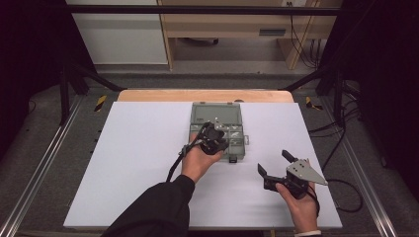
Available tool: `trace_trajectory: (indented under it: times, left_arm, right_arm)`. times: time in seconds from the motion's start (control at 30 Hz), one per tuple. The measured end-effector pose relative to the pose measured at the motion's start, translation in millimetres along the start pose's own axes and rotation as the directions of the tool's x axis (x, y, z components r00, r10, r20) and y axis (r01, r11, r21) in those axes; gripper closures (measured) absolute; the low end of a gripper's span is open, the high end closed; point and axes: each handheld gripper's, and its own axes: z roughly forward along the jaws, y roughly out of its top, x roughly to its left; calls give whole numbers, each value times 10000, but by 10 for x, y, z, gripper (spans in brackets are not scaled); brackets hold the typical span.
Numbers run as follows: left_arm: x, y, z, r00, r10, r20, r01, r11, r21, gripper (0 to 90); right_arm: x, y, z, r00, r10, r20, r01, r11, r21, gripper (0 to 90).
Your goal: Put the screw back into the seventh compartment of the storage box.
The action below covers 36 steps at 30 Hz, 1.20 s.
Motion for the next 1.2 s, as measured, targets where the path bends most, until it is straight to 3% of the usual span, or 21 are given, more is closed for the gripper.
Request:
trace_trajectory:
  times: [0.07, 0.3, 0.77, 0.97, 1.2]
  left_arm:
    - [-1, 2, -48, 9999, 113, -108, -116, 9996, -253, 724]
    - [23, -53, -272, 9992, 172, -365, -189, 9987, -465, 586]
    - [15, -525, -681, 9964, -325, -778, 283, 9981, -552, 259]
    - [19, -701, -902, 9944, -489, -938, 421, 9964, -729, 201]
    - [73, -929, -1175, 9927, -492, -1105, 431, 9974, -572, 154]
  right_arm:
    - [-3, 1, 0, 10000, 37, 5, -37, 10000, 23, 39]
    - [6, -1, 2, 10000, 23, 9, -23, 10000, 40, 37]
    - [29, -7, 10, 9999, -156, 34, 155, 9998, 155, 34]
    - [28, -13, 7, 10000, -55, 12, 54, 9998, 205, 32]
    - [36, -20, 14, 9999, -151, 4, 151, 9996, 258, 32]
